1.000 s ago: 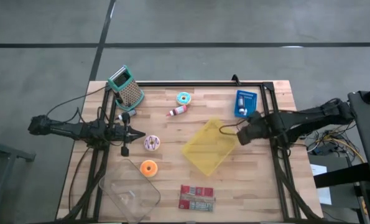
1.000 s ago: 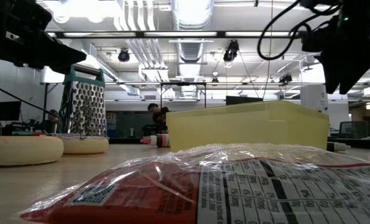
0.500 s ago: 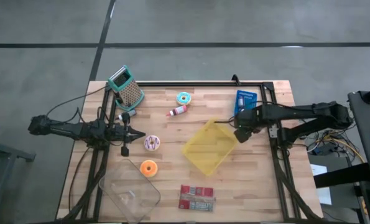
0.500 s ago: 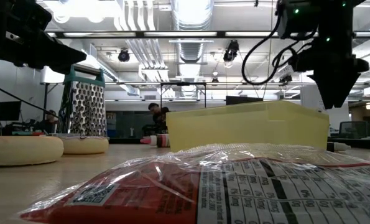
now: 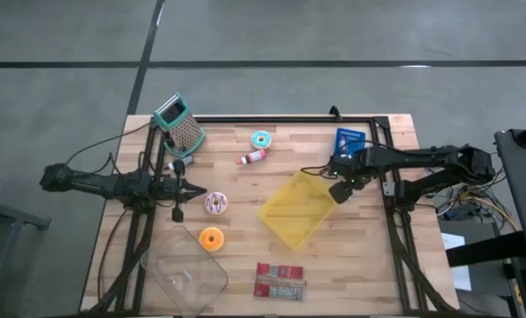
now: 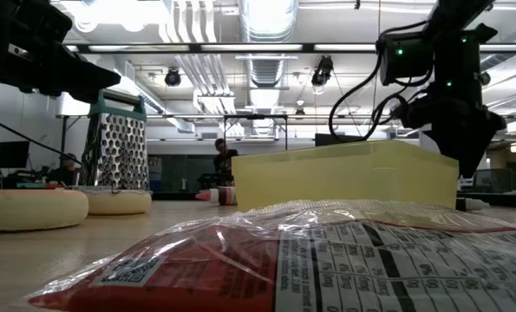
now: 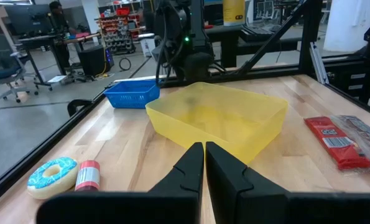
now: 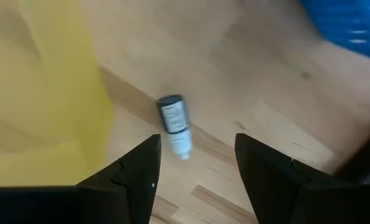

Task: Pick & Place Food Item
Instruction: Put the small black food coloring bottle into the blue bin

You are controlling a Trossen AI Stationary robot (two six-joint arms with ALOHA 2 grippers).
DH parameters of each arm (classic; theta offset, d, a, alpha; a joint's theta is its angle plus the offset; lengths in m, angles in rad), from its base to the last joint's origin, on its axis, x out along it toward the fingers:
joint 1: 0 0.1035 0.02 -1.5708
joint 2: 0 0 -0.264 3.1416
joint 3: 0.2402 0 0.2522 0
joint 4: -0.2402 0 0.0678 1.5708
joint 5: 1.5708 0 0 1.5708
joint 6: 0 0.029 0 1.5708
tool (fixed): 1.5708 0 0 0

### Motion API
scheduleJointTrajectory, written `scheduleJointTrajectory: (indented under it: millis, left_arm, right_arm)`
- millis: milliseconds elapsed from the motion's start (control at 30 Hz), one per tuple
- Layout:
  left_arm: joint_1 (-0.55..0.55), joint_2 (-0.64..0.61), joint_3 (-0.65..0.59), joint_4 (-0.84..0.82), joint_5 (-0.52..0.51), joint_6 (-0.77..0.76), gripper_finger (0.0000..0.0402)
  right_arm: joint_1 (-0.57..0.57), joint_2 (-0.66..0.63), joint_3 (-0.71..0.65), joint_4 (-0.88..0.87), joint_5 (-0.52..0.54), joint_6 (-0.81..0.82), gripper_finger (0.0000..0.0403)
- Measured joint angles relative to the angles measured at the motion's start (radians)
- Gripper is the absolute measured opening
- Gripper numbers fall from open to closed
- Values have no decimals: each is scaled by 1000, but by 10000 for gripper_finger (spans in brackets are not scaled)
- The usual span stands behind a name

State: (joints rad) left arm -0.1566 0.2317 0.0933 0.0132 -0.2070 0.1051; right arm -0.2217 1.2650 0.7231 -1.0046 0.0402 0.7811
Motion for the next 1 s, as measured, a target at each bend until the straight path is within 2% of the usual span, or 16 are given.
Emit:
scheduleJointTrajectory:
  millis: [400, 733, 1000]
  left_arm:
    - [0, 0, 0, 0, 0, 0, 24]
    - [0, 0, 0, 0, 0, 0, 23]
    - [0, 0, 0, 0, 0, 0, 23]
  right_arm:
    - [0, 1, -187, 255, -75, 3, 203]
    - [0, -2, -221, 303, -69, 34, 202]
    - [0, 0, -205, 296, -64, 32, 155]
